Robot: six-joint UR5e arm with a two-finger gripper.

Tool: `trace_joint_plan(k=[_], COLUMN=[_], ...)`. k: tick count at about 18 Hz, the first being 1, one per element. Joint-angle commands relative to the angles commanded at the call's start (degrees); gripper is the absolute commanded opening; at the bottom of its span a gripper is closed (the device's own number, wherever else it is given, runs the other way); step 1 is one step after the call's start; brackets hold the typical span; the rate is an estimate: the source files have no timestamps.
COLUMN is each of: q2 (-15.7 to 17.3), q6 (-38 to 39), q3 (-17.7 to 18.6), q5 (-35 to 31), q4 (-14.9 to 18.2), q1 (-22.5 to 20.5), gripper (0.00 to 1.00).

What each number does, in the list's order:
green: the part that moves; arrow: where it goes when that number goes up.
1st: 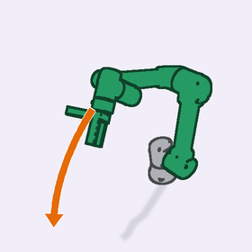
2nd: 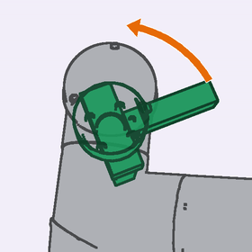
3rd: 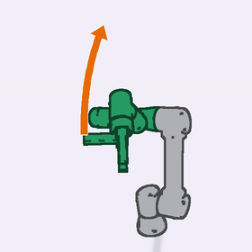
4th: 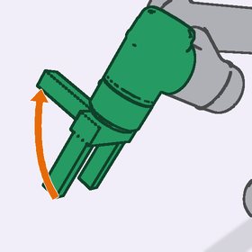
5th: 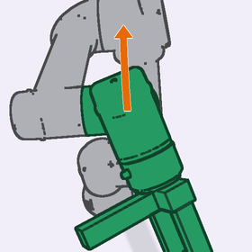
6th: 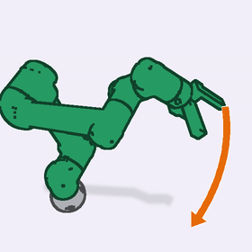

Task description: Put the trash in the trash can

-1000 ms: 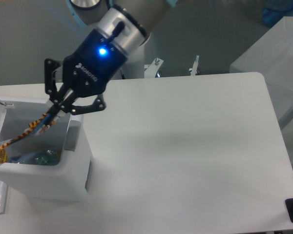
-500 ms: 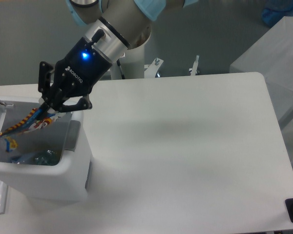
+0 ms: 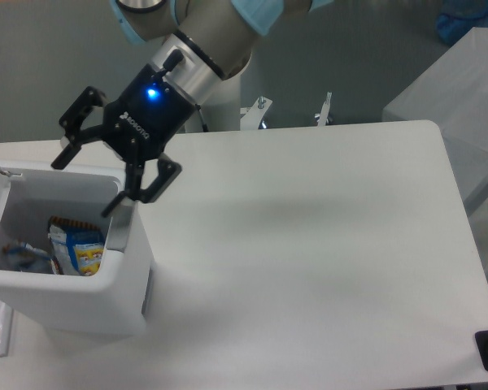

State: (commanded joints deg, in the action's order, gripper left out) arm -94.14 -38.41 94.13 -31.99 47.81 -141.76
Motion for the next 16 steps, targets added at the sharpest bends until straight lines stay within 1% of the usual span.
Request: trace_joint_plan(k=[3, 5, 6, 9, 11, 13, 14, 16], q2=[1.1, 1.5, 1.6, 2.0, 2.1, 2.0, 2.0, 2.0], q6=[-0.5, -0.7, -2.0, -9.9, -16.6, -24.0, -28.7, -37.0], q3=[-0.2, -0.7, -0.7, 0.3, 1.6, 2.5, 2.6, 2.6], q5=[-2.1, -6.0, -8.8, -20.1, -22.1, -23.6, -26.0, -34.8], q4=[0.1, 0.0, 0.1, 0.5, 0.9, 3.1, 4.4, 7.4], q1=[-2.3, -3.8, -4.1, -4.9, -6.5, -9.2, -10.1, -10.4], gripper=[1.0, 1.0, 1.0, 1.0, 1.0, 1.0, 1.0, 1.0])
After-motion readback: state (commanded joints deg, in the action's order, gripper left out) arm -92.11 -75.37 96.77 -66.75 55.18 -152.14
